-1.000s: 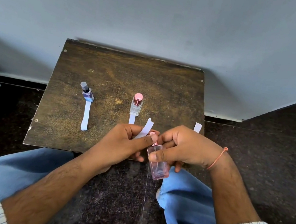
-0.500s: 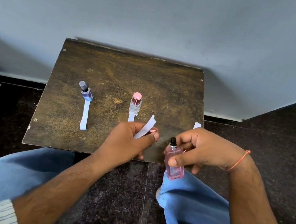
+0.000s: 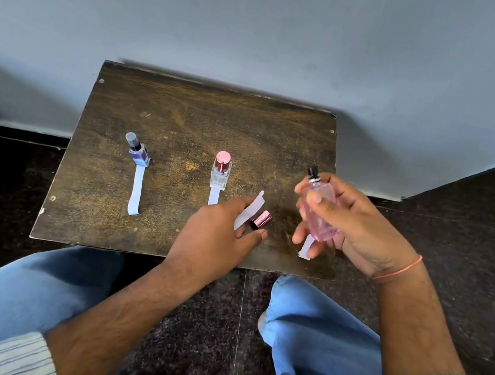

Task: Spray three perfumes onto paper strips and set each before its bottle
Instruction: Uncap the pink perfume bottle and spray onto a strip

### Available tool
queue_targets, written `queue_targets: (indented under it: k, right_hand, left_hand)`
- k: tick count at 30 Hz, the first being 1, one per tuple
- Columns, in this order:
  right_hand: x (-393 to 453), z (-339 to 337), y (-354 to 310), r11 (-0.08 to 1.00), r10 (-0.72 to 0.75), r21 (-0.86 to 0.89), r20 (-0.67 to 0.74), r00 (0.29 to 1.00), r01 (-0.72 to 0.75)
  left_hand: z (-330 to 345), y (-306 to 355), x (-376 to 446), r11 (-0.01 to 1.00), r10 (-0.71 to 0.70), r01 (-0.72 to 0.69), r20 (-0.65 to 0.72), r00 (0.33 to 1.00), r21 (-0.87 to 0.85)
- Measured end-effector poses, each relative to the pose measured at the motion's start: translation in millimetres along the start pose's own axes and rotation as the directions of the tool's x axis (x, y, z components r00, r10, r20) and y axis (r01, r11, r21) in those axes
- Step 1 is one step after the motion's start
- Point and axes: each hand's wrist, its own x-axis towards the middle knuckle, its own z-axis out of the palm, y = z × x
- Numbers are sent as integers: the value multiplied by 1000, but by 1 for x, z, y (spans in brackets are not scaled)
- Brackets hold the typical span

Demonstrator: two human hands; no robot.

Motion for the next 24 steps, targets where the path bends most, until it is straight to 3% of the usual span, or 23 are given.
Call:
queue_targets:
  k: [5,8,13,19,24]
  right_hand:
    - [8,4,2,994,-94,42,-82,992,97]
    - [17,11,5,994,-86,55,-139,987,94]
    - [31,33,11,964,4,259,-232,973,58]
    - [37,36,11,952,29,302,-254,967,51]
    - [36,41,7,958,10,280,-225,974,54]
  left_hand:
    - [-4,-2,-1,999,33,-34,-6,999,-19]
    - [-5,0,-3,998,38,-38,-5,999,-55]
    - [-7,-1,-8,997,68,-66,49,996,-36]
    - [-6,2,-12,996,82,-83,65,994,17]
    - [-14,9,-10,991,44,-43,12,999,-126]
